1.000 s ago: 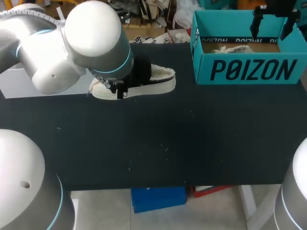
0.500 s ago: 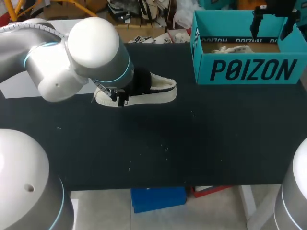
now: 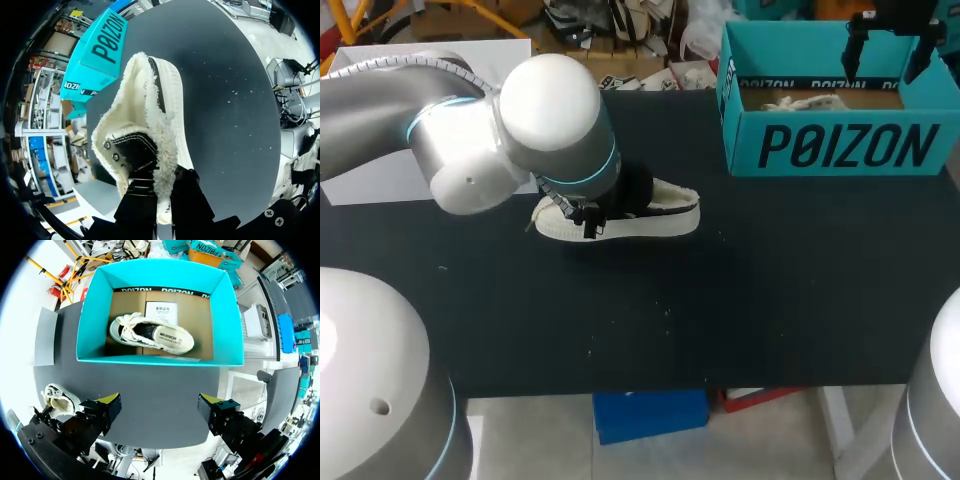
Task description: Take the shoe out of the shoebox, open the shoe tongue, remove and reinsert the insole, then place the shoe into the shoebox
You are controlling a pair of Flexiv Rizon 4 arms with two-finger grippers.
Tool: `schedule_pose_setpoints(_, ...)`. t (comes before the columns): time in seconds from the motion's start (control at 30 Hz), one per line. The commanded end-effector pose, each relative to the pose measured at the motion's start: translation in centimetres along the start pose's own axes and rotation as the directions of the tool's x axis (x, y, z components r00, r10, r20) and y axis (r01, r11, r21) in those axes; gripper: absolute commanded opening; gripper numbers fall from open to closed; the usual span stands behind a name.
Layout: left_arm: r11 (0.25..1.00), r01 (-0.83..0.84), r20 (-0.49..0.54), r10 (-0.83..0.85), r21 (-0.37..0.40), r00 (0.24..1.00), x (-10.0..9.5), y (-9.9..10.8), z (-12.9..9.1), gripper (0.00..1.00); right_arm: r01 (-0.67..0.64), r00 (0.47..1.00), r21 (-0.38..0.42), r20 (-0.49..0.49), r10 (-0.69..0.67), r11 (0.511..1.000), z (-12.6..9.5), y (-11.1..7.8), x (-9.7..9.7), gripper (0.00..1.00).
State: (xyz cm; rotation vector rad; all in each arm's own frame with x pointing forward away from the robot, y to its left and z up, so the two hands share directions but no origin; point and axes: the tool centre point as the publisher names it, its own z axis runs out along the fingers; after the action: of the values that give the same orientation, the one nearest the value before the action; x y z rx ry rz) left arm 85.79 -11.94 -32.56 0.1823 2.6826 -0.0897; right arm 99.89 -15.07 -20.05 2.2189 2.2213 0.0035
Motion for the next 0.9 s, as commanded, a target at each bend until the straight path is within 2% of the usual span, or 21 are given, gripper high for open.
schedule_pose_setpoints(0.03,1.0,0.004,-0.011,-0.004,-0.003,1.0,0.0,-0.4,1.7,0.0,-0.001,1.0,0.001,0.0,0.001,1.0,0.0,0.0,0.0,1.0)
schedule_pose_setpoints(0.33,1.0,-0.005,-0.059,0.005,-0.001,0.998,0.8,-0.5,3.8,0.0,-0.001,1.0,0.001,0.0,0.001,1.0,0.0,0.0,0.0,1.0)
schedule_pose_setpoints(0.63,1.0,-0.021,-0.085,0.022,0.008,0.996,1.4,-0.5,4.8,0.0,-0.001,1.0,0.001,0.0,0.001,1.0,0.0,0.0,0.0,1.0)
schedule_pose_setpoints(0.9,0.999,-0.015,-0.158,0.021,0.04,0.987,2.1,-0.5,5.6,0.0,-0.001,1.0,0.001,0.0,0.001,1.0,0.0,0.0,0.0,1.0)
